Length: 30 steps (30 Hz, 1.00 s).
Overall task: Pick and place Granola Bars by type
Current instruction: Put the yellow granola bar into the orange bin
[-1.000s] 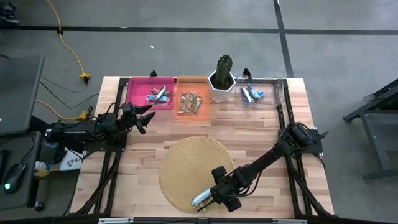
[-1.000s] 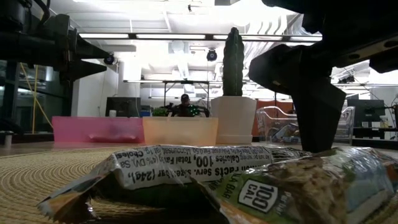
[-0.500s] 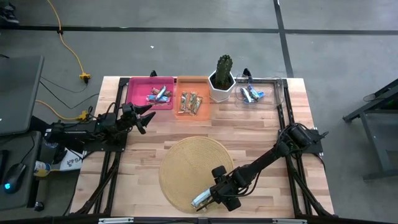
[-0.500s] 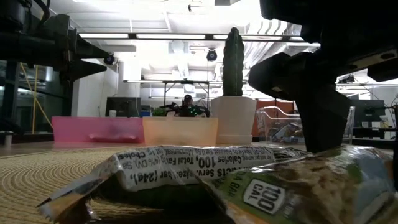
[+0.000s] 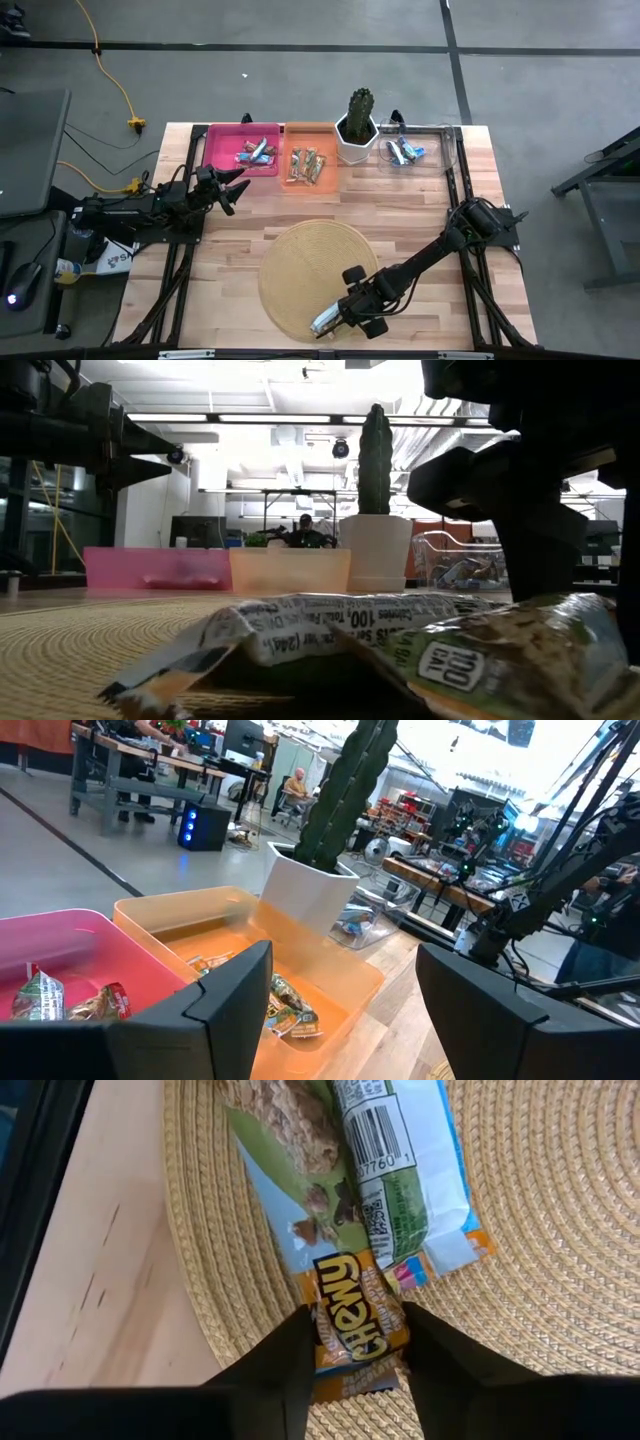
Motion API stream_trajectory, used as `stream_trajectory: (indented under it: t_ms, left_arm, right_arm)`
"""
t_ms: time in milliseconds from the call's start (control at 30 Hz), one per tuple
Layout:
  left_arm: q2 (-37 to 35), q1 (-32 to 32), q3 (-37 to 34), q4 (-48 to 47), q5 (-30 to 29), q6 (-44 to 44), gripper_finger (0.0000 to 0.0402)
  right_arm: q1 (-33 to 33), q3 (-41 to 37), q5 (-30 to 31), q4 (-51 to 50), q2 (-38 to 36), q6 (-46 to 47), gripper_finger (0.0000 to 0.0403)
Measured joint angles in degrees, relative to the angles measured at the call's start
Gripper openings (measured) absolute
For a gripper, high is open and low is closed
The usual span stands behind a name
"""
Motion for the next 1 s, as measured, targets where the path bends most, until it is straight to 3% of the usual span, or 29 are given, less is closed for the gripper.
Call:
stream_trajectory:
  t_ms: [533, 1000]
  left_arm:
    - [0.0, 0.0, 0.01, 0.0, -0.02, 0.01, 0.0245]
    - [-0.02, 0.0, 0.02, 0.0, 0.0, 0.0, 0.0245]
  right_arm:
    - [-0.24, 1.31, -2.24, -3.07, -1.23, 3.44, 0.0116]
    - [-0.26, 12.17, -4.76, -9.12, -1.28, 2.98, 0.0116]
